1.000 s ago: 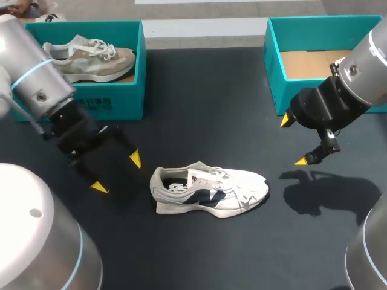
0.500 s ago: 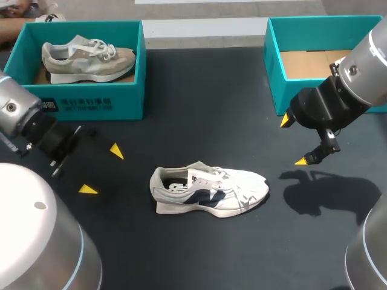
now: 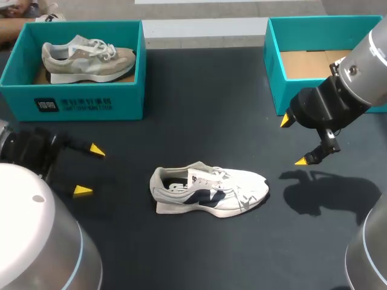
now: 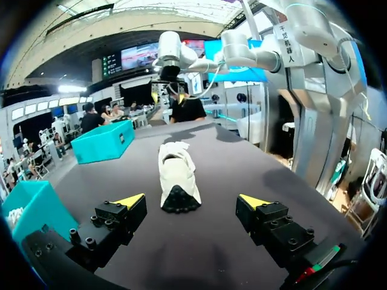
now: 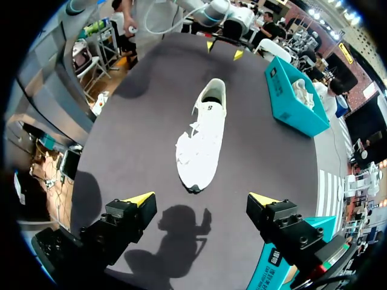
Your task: Take the shoe out of the shoebox, open the shoe tongue, remove and reinsert the insole, then place the shoe into the shoebox
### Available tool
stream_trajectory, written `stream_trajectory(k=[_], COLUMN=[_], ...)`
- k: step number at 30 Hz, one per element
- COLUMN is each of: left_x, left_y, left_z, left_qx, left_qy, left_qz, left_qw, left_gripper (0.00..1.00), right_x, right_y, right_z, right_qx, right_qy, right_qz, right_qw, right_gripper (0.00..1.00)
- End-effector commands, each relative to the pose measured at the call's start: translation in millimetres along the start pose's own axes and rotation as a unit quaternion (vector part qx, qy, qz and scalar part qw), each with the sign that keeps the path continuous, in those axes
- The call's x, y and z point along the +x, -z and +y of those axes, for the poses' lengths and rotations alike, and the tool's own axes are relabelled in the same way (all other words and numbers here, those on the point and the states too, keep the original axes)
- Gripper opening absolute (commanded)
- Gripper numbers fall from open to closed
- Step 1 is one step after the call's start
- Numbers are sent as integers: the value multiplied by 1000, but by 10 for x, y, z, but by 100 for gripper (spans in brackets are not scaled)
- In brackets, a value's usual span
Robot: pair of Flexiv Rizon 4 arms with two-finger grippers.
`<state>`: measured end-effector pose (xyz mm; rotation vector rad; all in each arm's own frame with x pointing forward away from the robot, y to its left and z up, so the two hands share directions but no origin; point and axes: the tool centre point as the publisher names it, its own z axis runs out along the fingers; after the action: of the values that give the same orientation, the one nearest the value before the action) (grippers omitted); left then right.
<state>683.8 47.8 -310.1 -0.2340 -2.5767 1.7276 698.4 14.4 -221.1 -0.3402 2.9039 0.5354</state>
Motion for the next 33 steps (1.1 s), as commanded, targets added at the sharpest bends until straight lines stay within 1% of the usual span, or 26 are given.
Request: stream_trajectory(k=[1, 15, 16, 17, 19, 20, 21, 22, 23, 27, 30, 33], left_x=[34, 34, 60, 98, 141, 159, 166, 178, 174, 163, 153, 123], left_y=[-24, -24, -43, -77, -148, -177, -202, -235, -257, -337, -372, -420], left_z=[91, 91, 106, 126, 181, 202, 234, 271, 310, 452, 511, 612], left_qx=[-3, -3, 19, 38, 59, 80, 65, 64, 59, 41, 44, 50], left_qy=[14, 14, 12, 0, -8, -10, -20, -18, -10, -11, -7, 11], left_qz=[-23, -23, -35, -27, -34, -28, -34, -21, -30, -26, -26, -35], left_qw=[1000, 1000, 999, 999, 998, 996, 997, 998, 998, 999, 999, 998], left_gripper=[100, 100, 100, 100, 100, 100, 100, 100, 100, 100, 100, 100], right_x=[1, 1, 1, 1, 1, 1, 1, 1, 1, 1, 1, 1], right_y=[-13, -13, -13, -13, -13, -13, -13, -13, -13, -13, -13, -13], right_z=[6, 6, 6, 6, 6, 6, 6, 6, 6, 6, 6, 6], right_qx=[1, 1, 1, 1, 1, 1, 1, 1, 1, 1, 1, 1], right_qy=[-1, -1, -1, -1, -1, -1, -1, -1, -1, -1, -1, -1], right_qz=[0, 0, 0, 0, 0, 0, 0, 0, 0, 0, 0, 0], right_qw=[1000, 1000, 1000, 1000, 1000, 1000, 1000, 1000, 1000, 1000, 1000, 1000], right_gripper=[100, 100, 100, 100, 100, 100, 100, 100, 100, 100, 100, 100])
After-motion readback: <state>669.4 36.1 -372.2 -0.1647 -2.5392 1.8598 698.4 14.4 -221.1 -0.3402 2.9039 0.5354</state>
